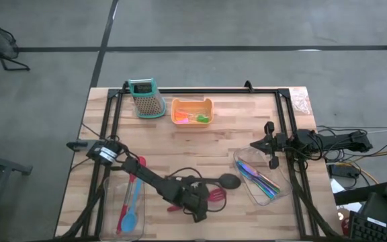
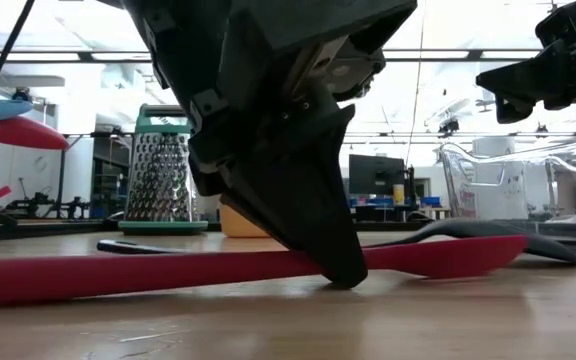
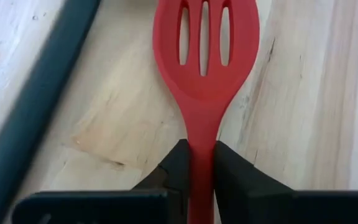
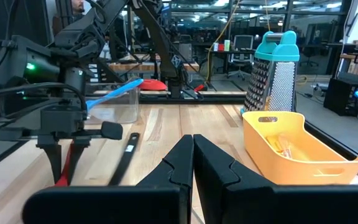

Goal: Pick & Place Kitchen Items
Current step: Put the red serving spoon into the bottom transparent bin

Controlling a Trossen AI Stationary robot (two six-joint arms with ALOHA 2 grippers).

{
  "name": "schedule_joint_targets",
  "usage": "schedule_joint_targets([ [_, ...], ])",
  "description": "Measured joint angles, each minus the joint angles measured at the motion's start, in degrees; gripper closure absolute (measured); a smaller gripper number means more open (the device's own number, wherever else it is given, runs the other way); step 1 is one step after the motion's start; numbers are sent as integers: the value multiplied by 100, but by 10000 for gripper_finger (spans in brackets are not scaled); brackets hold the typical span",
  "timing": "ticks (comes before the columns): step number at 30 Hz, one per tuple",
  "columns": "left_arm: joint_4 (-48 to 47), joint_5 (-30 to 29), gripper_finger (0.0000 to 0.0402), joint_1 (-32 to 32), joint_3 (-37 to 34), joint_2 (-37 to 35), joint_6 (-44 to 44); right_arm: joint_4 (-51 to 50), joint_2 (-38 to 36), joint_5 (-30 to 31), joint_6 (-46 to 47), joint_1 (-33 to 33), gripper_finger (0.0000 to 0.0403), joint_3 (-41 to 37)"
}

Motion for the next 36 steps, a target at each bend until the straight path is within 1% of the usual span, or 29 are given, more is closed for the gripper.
schedule_joint_targets([
  [6, -20, 18, 356, 11, -11, -244, -368, 2, 0, 2, 7, -1, 394, 0],
  [10, 2, -28, 342, 11, 58, -511, -371, 0, 0, 1, 0, -1, 394, 0],
  [13, -30, -30, 343, 9, 56, -719, -369, 0, -1, 2, -2, 0, 394, 0],
  [16, -175, -14, 352, -1, 52, -1028, -457, 0, -2, 2, 7, 1, 394, 0],
  [20, -619, 219, 353, -67, 52, -1502, -746, -2, -2, 0, 7, 1, 394, 0],
  [24, -1267, 223, 345, -234, 54, -2062, -1326, -1, -2, 1, 3, 0, 394, 0],
  [27, -2041, 147, 346, -477, 54, -2449, -2102, 0, -2, 2, -2, -1, 394, 0],
  [29, -2587, -153, 348, -733, 50, -2656, -2667, -2, -2, 0, 4, 1, 394, 0],
  [32, -3287, -805, 348, -1170, 47, -2927, -3636, -1, -2, 1, -2, 0, 394, -1],
  [36, -4107, -1453, 346, -1820, 47, -3057, -4716, -2, 0, 0, 2, 1, 394, 0],
])
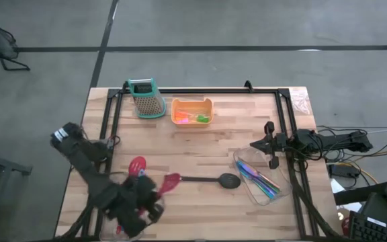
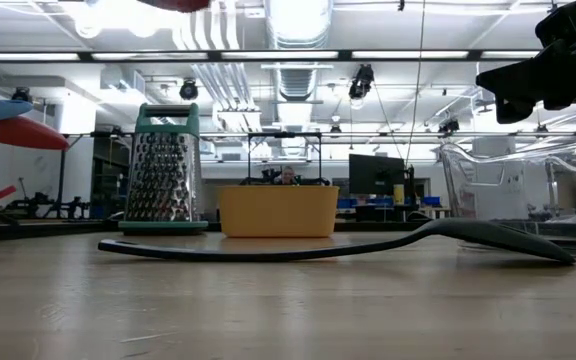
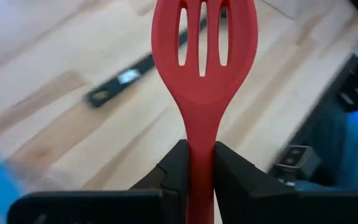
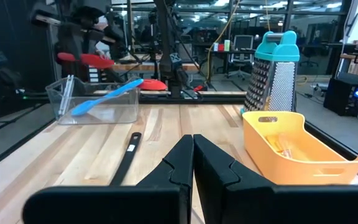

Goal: Pick & Place Kitchen Items
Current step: Put the red serving spoon into the bottom transparent bin, then put the black serving spoon into the bottom transparent bin

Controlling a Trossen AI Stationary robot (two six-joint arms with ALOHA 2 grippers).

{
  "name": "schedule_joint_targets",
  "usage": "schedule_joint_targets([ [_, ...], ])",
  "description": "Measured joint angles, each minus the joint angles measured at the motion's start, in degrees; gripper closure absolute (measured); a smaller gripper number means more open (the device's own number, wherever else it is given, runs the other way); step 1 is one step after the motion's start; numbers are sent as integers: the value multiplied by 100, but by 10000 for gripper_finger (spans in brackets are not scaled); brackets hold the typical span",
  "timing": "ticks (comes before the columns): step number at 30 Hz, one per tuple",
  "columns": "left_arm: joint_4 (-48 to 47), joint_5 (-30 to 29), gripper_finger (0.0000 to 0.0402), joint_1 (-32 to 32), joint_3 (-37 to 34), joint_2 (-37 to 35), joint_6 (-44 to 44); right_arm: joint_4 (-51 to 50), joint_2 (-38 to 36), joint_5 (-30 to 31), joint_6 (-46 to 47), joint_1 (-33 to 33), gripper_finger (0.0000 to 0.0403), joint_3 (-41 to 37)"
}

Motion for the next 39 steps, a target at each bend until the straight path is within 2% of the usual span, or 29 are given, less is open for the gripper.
schedule_joint_targets([
  [4, -922, -468, 345, -578, 0, -30, -1188, 1, 0, 0, 3, 0, 394, 0],
  [10, -2198, -391, 345, -1248, -13, 180, -2863, 2, 0, 2, -1, -1, 394, 0],
  [14, -2721, 479, 344, -1428, -23, 347, -3605, 1, 0, 1, 5, -1, 394, 0],
  [15, -2690, 679, 344, -1444, -59, 382, -3657, 2, 0, 1, -3, -1, 394, 0],
  [22, -2410, 1117, 344, -1428, -420, 569, -3718, 2, 0, 2, -4, -2, 394, 0],
  [28, -2060, 1166, 337, -1402, -829, 602, -3899, 2, -1, 2, 1, -1, 394, 0],
  [39, -1809, 1170, 244, -1268, -973, 596, -3755, 2, -1, 2, 3, 0, 394, 0],
])
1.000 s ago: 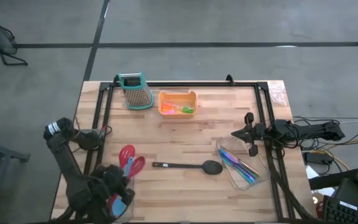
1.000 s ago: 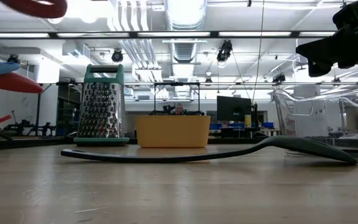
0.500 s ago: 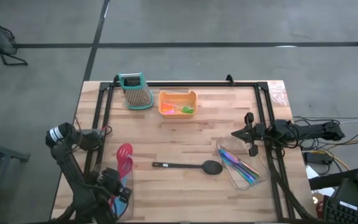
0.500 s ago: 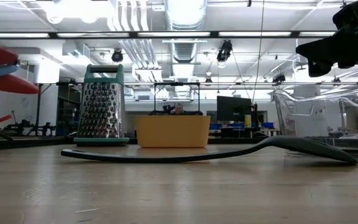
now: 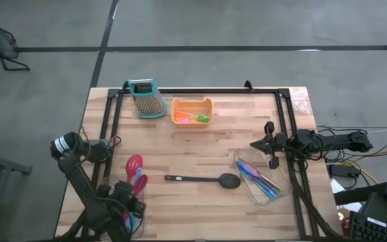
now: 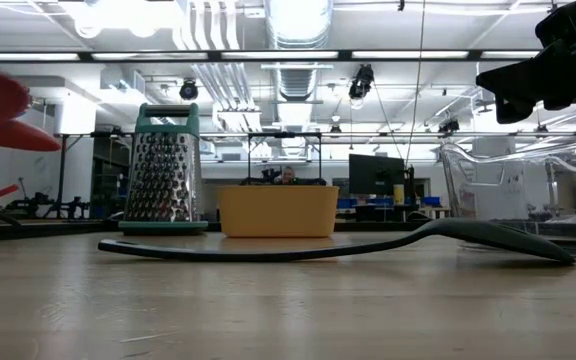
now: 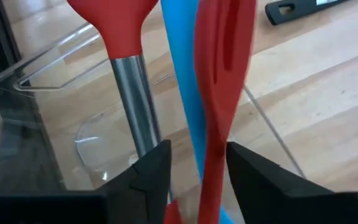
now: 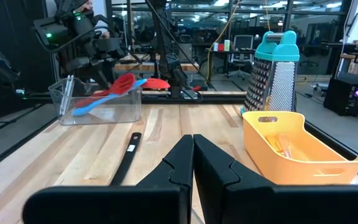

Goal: Pick & Place Kitchen Items
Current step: Put the black serving spoon into the bottom transparent bin

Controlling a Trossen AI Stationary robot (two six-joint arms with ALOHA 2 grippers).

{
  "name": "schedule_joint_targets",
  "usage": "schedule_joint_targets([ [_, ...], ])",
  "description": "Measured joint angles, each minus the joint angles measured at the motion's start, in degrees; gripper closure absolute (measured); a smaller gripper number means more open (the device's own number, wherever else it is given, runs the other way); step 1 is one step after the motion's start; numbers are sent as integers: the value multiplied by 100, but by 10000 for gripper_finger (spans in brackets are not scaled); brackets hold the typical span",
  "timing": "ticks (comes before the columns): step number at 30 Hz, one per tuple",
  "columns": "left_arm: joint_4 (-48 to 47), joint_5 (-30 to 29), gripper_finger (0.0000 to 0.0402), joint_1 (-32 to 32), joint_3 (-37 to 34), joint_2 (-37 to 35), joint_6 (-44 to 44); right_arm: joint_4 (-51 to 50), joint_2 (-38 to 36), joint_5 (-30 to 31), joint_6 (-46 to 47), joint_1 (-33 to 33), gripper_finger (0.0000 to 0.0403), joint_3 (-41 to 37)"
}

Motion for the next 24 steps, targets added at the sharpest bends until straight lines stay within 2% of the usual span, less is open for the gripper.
schedule_joint_targets([
  [5, -109, -49, 229, 11, 105, -134, 139, -1, 1, 1, 2, 0, 394, -1],
  [8, -166, -452, 230, 22, 232, -251, 224, -1, 1, -1, -6, -1, 394, 0],
  [19, -236, -3080, 232, 245, 925, -437, 1369, 0, 1, 1, 1, 0, 394, -1],
  [22, 52, -4077, 232, 466, 984, -440, 2061, 0, 1, 1, -7, 0, 394, 0],
  [24, 629, -4810, 232, 657, 970, -440, 2865, -2, 1, 1, 2, -2, 394, -2],
])
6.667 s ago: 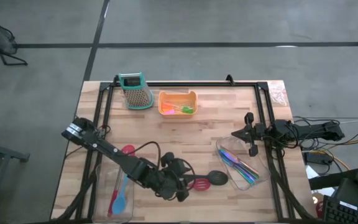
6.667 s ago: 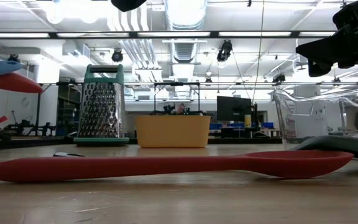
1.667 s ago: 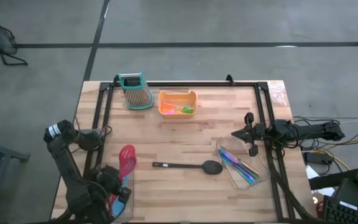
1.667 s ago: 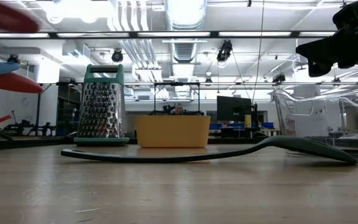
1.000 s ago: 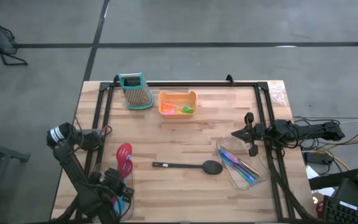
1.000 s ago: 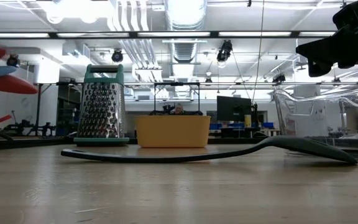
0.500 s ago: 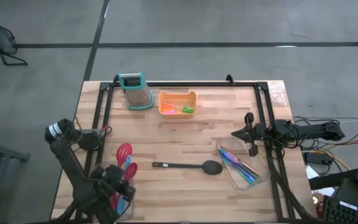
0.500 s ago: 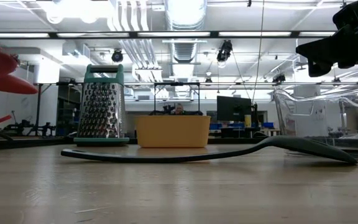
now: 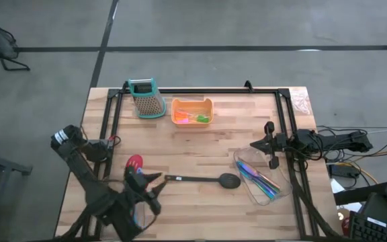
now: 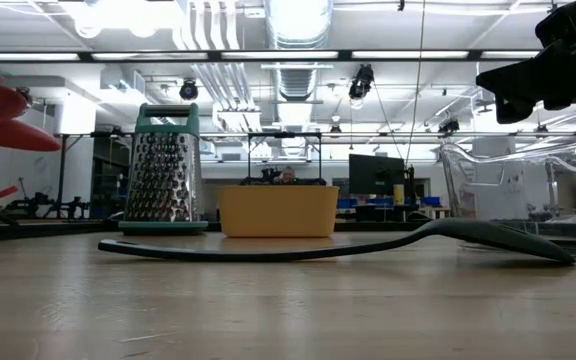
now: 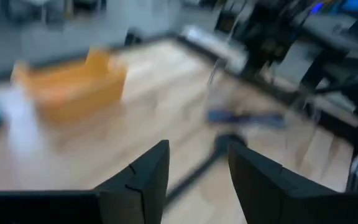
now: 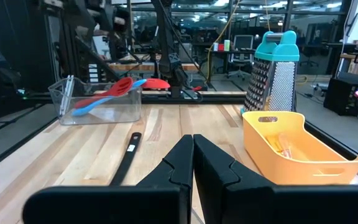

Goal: Pick & Place Kitchen Items
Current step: Put the black serving spoon into the bottom transparent bin

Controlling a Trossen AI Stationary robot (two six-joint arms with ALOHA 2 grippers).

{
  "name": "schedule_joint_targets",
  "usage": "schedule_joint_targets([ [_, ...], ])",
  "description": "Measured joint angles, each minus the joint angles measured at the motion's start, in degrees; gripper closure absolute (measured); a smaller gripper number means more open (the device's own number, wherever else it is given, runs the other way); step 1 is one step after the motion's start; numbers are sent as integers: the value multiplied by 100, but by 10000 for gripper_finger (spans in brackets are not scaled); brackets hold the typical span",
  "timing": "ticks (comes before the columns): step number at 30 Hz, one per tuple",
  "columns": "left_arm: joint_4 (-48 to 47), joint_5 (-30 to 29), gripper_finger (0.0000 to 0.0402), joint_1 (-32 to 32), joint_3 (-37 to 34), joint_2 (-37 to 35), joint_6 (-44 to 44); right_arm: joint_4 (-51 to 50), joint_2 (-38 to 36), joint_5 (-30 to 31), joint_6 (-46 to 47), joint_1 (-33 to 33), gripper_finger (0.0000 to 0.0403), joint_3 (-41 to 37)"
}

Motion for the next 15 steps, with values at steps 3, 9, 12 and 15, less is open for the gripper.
schedule_joint_targets([
  [3, 1181, -395, 232, 379, -2, 5, 1686, 2, -1, 0, -8, 2, 394, 2],
  [9, 4097, 612, 232, 1289, -18, 134, 5285, -1, 0, 0, -1, 1, 394, 2],
  [12, 5117, 1424, 232, 1674, -20, 252, 6363, 1, 0, -2, -9, -1, 394, 2],
  [15, 5386, 1958, 232, 1989, -20, 343, 6727, 0, 0, -2, 0, 1, 394, 2],
])
